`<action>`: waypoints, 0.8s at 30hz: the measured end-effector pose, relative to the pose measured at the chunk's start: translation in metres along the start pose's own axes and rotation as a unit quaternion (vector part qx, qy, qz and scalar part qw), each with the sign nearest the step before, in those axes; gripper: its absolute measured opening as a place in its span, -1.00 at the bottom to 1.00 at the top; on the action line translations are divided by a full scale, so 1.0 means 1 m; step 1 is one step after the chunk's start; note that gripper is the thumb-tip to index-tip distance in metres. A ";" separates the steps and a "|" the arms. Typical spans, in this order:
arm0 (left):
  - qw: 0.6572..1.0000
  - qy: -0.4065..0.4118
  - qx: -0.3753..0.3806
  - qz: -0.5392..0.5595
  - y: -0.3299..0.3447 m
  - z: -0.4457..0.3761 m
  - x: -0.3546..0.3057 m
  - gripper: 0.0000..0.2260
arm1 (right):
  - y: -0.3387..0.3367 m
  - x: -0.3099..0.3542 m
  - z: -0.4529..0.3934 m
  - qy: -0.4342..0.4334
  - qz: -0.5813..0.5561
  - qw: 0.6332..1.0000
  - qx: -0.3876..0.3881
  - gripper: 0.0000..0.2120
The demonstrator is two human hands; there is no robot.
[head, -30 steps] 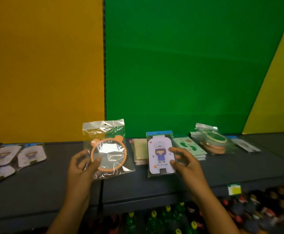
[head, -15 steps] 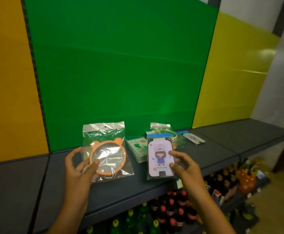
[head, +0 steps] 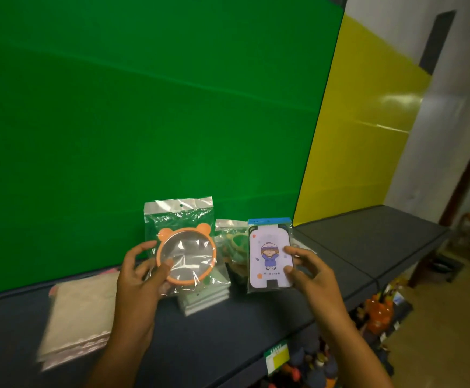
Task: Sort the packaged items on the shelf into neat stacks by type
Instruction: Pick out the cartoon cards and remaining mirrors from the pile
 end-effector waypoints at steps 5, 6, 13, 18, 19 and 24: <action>1.000 -0.021 0.007 0.022 0.032 -0.033 0.019 -0.62 | -0.013 -0.024 -0.031 0.004 0.005 1.000 -0.019 -0.69; 0.999 -0.024 0.008 0.022 0.039 -0.038 0.024 -0.61 | -0.017 -0.029 -0.036 0.004 0.006 1.000 -0.025 -0.69; 0.999 -0.030 0.005 0.012 0.078 -0.059 0.043 -0.61 | -0.047 -0.054 -0.067 0.005 -0.004 0.999 -0.044 -0.67; 1.000 -0.027 -0.001 0.015 0.108 -0.068 0.052 -0.60 | -0.076 -0.075 -0.101 0.004 -0.019 0.998 -0.062 -0.66; 1.000 -0.024 -0.005 0.013 0.115 -0.069 0.055 -0.59 | -0.083 -0.080 -0.109 0.004 -0.021 0.998 -0.064 -0.66; 0.999 -0.001 -0.052 0.002 0.142 -0.072 0.073 -0.59 | -0.112 -0.110 -0.145 0.021 -0.011 0.999 -0.035 -0.67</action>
Point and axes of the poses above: each hand's wrist, its own z-axis away from the middle knuckle, its own y-axis out of the palm, x = y × z, the point moved 1 cm from there along -z, towards the middle knuckle, and after that the axes turned 8 degrees about -y, right-handed, at the moved point
